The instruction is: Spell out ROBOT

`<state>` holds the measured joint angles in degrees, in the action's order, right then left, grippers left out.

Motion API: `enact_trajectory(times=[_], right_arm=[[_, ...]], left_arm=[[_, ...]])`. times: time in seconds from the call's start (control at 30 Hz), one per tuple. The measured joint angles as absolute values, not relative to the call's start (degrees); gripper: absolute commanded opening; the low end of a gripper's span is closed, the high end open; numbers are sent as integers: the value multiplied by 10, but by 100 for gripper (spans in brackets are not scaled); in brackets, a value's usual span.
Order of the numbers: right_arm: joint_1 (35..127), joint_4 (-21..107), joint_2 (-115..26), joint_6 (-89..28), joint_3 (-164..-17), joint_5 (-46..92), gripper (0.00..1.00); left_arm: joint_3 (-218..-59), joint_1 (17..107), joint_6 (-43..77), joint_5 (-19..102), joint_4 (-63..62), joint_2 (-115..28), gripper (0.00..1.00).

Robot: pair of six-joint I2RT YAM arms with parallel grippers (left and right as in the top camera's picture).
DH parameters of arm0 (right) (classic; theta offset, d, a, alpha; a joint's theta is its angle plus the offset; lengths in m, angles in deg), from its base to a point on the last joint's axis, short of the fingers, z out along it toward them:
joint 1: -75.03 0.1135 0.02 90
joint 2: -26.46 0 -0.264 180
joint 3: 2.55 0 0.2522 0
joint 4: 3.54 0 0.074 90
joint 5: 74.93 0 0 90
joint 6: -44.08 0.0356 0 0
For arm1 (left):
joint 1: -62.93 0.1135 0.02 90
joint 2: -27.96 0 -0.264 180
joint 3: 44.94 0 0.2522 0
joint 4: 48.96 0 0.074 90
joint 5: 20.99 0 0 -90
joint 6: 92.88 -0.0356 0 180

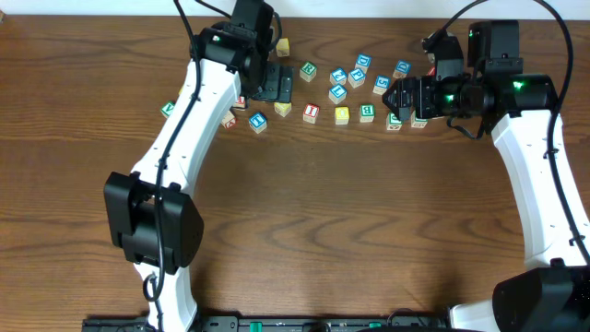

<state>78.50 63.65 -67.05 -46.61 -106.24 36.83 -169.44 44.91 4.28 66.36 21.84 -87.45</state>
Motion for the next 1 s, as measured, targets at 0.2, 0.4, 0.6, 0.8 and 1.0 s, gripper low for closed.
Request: enact_trajectory(times=[0.2, 0.4, 0.6, 0.8, 1.0], right_arm=[[785, 635, -671, -466, -1062, 361, 95], [785, 635, -671, -450, -1062, 328, 89], [785, 636, -671, -397, -1062, 269, 86], [785, 646, -698, -343, -1063, 218, 82], [785, 651, -744, -323, -1063, 202, 81]], left_arm=[[-1694, 493, 41, 683, 224, -875, 99], [-1694, 532, 41, 694, 238, -875, 99], [-1694, 538, 41, 694, 246, -875, 99], [-1694, 538, 41, 694, 246, -875, 99], [-1694, 538, 41, 694, 246, -875, 99]])
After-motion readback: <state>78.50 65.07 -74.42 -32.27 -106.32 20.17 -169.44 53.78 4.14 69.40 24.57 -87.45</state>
